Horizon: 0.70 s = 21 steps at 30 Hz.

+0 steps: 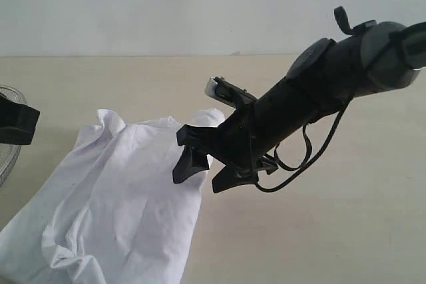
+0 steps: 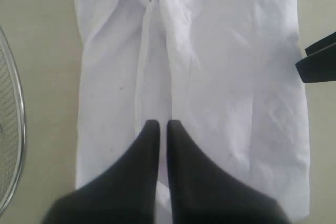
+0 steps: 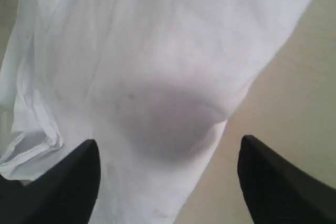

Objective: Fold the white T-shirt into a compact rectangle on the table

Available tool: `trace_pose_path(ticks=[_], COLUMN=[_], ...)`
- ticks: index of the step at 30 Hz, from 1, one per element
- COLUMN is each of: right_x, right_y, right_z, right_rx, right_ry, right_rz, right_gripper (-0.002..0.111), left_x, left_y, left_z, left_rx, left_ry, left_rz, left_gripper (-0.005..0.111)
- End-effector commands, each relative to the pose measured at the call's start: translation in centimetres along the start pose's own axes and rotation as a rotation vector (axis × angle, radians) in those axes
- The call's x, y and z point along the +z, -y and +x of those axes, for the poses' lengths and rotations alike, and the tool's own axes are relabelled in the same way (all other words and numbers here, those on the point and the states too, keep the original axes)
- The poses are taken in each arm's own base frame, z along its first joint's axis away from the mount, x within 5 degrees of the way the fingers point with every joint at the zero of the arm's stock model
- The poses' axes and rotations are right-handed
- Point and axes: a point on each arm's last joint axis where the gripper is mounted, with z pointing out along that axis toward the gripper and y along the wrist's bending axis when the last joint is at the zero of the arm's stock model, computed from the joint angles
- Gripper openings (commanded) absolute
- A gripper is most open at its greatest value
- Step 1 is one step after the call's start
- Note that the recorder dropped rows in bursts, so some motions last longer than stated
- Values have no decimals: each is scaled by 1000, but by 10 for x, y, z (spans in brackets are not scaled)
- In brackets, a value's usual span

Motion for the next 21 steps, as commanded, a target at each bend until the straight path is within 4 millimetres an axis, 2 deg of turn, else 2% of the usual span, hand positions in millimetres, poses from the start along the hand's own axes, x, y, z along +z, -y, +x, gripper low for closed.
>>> trace_pose_path(ticks=[1, 6, 10, 14, 16, 21], right_x=[-1, 6, 22, 25, 25, 25], right_y=[4, 8, 16, 17, 17, 20], right_z=[0, 0, 2, -1, -2, -5], right_rx=[17, 45, 64, 60, 54, 50], right_ry=[50, 51, 26, 48, 58, 95], right_rz=[3, -5, -45, -58, -57, -25], right_gripper=[66, 66, 66, 65, 59, 19], left_x=[-3, -3, -3, -3, -3, -3], left_y=[2, 2, 2, 2, 2, 2], left_z=[-2, -2, -2, -1, -1, -2], left_rx=[4, 2, 2, 7, 7, 7], left_ry=[12, 12, 10, 7, 7, 9], left_rz=[5, 6, 7, 7, 7, 7], left_gripper=[5, 5, 5, 5, 5, 5])
